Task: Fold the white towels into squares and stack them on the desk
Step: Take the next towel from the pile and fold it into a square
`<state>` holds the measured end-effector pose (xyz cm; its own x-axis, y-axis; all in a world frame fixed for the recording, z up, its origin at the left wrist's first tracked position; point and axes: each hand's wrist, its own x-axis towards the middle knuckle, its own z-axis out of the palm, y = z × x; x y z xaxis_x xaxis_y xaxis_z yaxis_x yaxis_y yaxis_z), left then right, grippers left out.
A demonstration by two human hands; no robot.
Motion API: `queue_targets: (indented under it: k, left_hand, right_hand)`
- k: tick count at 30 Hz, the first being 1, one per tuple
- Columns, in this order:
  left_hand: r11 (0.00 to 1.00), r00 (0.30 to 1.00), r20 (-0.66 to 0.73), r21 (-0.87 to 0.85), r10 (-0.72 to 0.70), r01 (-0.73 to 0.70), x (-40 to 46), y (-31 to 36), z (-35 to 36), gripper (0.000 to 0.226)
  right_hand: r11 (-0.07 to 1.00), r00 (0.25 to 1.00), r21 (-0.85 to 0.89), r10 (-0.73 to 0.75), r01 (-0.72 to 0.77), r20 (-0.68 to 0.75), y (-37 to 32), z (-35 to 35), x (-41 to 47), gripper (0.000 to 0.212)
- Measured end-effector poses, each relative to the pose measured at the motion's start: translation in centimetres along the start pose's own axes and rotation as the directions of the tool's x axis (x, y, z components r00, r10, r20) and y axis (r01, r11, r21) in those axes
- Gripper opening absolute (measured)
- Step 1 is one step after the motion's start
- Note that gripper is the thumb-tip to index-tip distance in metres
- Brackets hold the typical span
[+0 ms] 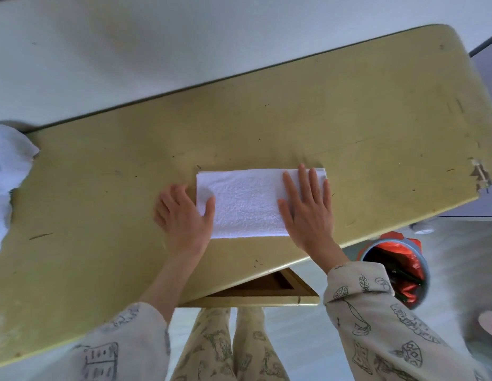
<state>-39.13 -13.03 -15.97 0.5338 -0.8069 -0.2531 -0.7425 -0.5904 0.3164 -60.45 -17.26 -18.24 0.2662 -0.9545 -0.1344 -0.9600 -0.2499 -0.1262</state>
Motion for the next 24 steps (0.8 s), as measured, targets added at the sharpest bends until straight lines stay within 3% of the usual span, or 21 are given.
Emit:
queue_targets:
  k: [4, 6, 9, 13, 17, 19, 21, 24]
  left_hand:
    - [0.965, 0.962, 0.104, -0.044, -0.253, 0.258, 0.0, 1.9, -0.6, 0.052]
    - [0.942, 0.933, 0.185, -0.072, -0.309, 0.327, 0.7, 2.3, -1.0, 0.05]
    - [0.95, 0.936, 0.246, -0.118, -0.253, 0.288, 1.7, 2.1, -1.2, 0.04]
    - [0.91, 0.946, 0.262, -0.317, -0.188, 0.268, 2.6, 2.0, -2.6, 0.028]
    - [0.733, 0.894, 0.378, -0.532, -0.242, 0.424, 3.8, 1.8, -4.8, 0.041]
    - [0.662, 0.882, 0.417, -0.6, -0.221, 0.45, 4.1, 2.5, -5.9, 0.046]
    - [0.635, 0.892, 0.427, -0.651, -0.144, 0.415, 4.0, 3.7, -6.7, 0.044]
    - [0.64, 0.919, 0.394, -0.702, -0.018, 0.313, 2.5, 6.5, -6.9, 0.043]
  right_hand:
    - [0.999, 0.999, -0.039, 0.025, -0.023, 0.046, -0.2, 0.3, 0.0, 0.059]
    - [0.998, 0.998, -0.05, 0.044, -0.041, 0.052, -0.3, 0.3, 0.0, 0.059]
    - [0.997, 0.997, -0.05, 0.061, -0.058, 0.056, -0.4, 0.3, -0.1, 0.057]
    - [0.996, 0.995, -0.044, 0.086, -0.083, 0.047, -1.0, 0.3, -0.1, 0.056]
    - [0.994, 0.987, -0.014, 0.109, -0.108, 0.12, -1.6, -0.2, 0.1, 0.06]
    - [0.991, 0.988, 0.088, 0.094, -0.105, 0.122, -1.7, -1.0, 0.4, 0.064]
    - [0.941, 0.991, 0.313, 0.114, -0.13, 0.069, -1.7, -2.4, 0.5, 0.06]
    - [0.729, 0.955, 0.638, 0.295, -0.248, 0.033, -0.4, -5.0, 0.0, 0.038]
